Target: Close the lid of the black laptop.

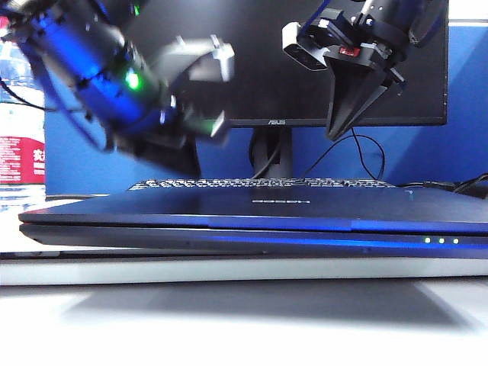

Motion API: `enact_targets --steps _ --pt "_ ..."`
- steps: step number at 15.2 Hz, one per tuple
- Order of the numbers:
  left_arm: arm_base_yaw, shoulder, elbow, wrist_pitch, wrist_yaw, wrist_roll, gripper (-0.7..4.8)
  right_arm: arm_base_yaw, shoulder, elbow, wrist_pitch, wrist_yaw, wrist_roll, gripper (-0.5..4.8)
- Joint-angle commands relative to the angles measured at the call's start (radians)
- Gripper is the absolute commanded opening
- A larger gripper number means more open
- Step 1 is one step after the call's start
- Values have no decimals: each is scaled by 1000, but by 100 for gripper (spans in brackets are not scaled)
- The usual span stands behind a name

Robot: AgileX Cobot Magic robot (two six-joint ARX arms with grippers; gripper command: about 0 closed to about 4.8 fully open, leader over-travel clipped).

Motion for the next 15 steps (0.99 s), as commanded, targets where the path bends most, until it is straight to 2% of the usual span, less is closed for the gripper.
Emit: enact_targets --steps 1,4,7,10,13,15 --pt "0 -102 3 109 -89 -13 -3 1 -3 2 10 -3 4 -6" --pt "0 -285 3 82 -65 -40 -3 1 -3 2 10 -3 4 -6" --pt "0 -494 3 -81 -50 -129 -3 1 -3 2 11 -3 4 -6" --pt "47 -729 3 -360 158 -232 -3 1 -3 2 10 -3 4 -6" --pt "143 -907 -13 -544 235 -306 -3 1 -3 2 10 -3 4 -6" --pt "203 -1025 -37 -591 301 -297 -3 1 -3 2 10 -3 4 -6"
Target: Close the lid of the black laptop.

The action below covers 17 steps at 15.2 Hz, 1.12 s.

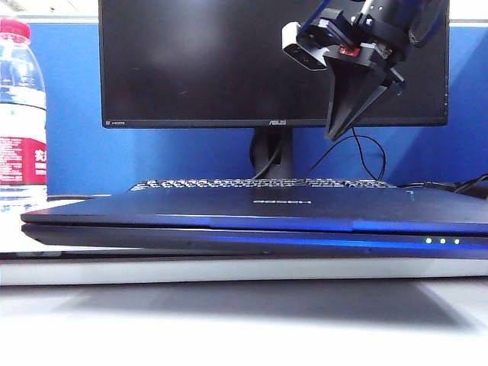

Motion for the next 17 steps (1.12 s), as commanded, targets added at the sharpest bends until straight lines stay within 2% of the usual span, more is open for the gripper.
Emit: enact_targets --steps 1,4,8,12,14,17 --pt "66 -147 -34 -79 71 1 -3 1 -3 2 10 -3 4 -6" --pt "87 -298 -106 -123 71 2 -3 1 -3 2 10 -3 4 -6" --pt "87 -466 -268 -92 71 9 -3 1 -3 2 10 -3 4 -6" --pt "100 -489 -468 120 96 45 -3 1 -3 2 10 -3 4 -6" --pt "171 -489 -531 159 174 17 -3 1 -3 2 10 -3 4 -6" --pt "317 -489 -571 159 221 -6 -3 1 -3 2 11 -3 4 -6"
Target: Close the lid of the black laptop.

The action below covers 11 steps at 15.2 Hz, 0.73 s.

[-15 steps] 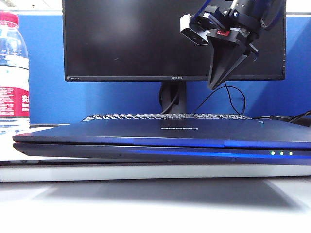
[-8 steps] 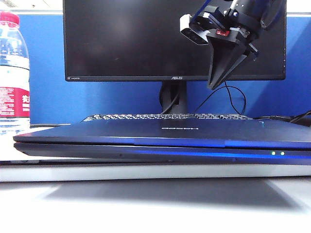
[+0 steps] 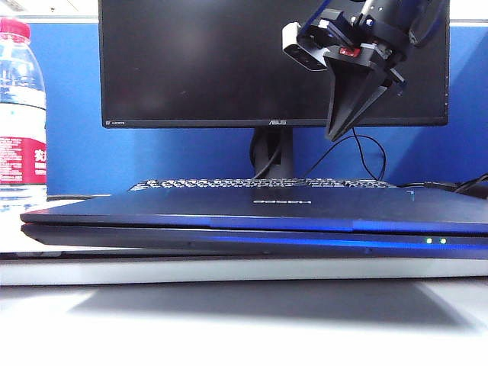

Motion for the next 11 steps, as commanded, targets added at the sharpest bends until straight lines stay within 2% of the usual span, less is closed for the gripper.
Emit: enact_targets --steps 1,7,11 --pt "124 -2 -21 21 32 -12 -3 1 -3 2 10 -3 4 -6" --pt "391 -3 -55 21 41 -11 -3 1 -3 2 10 -3 4 -6" --pt "446 -3 -56 21 75 105 -3 1 -3 2 10 -3 4 -6"
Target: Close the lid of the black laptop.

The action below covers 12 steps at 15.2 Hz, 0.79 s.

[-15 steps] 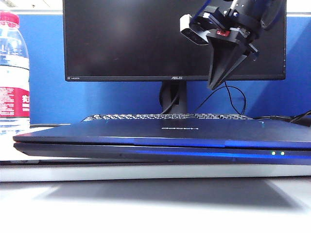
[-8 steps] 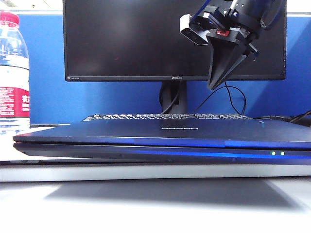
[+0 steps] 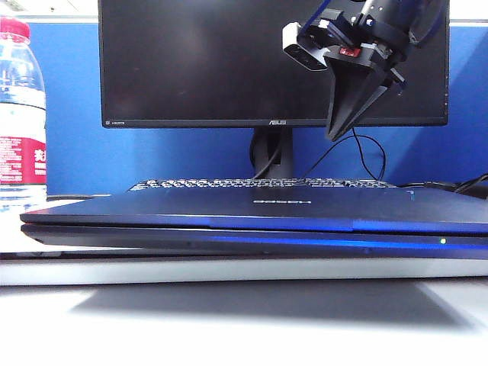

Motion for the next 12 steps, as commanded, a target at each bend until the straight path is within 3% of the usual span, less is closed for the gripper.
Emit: enact_targets --steps 1,5,7,12 --pt "7 -3 0 13 31 95 -3 1 -3 2 10 -4 4 -6" --pt "4 -3 -2 26 32 142 -3 1 -3 2 10 -4 4 -6" --pt "4 -3 -29 101 32 132 -3 1 -3 2 10 -4 4 -6" --pt "-1 -3 -37 111 -23 114 -3 1 -3 2 10 -4 4 -6"
